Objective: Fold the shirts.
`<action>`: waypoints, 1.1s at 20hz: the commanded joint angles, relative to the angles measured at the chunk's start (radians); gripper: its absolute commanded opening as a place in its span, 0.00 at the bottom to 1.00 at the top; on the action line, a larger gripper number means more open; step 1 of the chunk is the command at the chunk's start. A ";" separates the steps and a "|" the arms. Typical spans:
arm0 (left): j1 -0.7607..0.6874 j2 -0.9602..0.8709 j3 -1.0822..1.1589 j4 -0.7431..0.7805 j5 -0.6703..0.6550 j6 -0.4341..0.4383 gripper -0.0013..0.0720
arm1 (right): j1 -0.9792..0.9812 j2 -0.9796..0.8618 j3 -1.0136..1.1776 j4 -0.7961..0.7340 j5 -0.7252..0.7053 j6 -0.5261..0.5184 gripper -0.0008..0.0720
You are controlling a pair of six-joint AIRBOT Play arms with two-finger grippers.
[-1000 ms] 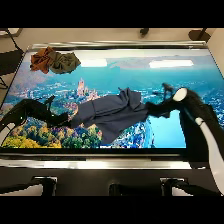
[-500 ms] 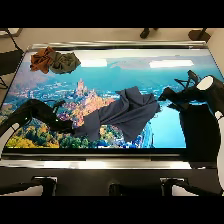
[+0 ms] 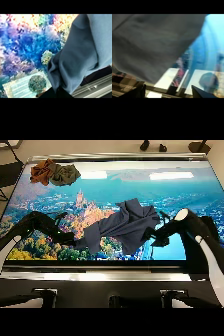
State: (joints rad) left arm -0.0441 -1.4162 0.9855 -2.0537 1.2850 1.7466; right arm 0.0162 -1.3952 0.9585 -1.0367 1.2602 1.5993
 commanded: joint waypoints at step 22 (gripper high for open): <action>0.003 0.580 0.633 -0.067 -0.594 -0.051 0.05 | 0.244 0.583 0.715 -0.708 -0.548 0.115 0.06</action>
State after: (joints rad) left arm -0.0410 -0.9924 1.4311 -2.1193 0.9764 1.7466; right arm 0.2584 -0.9646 1.4769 -1.5780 0.8417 1.6333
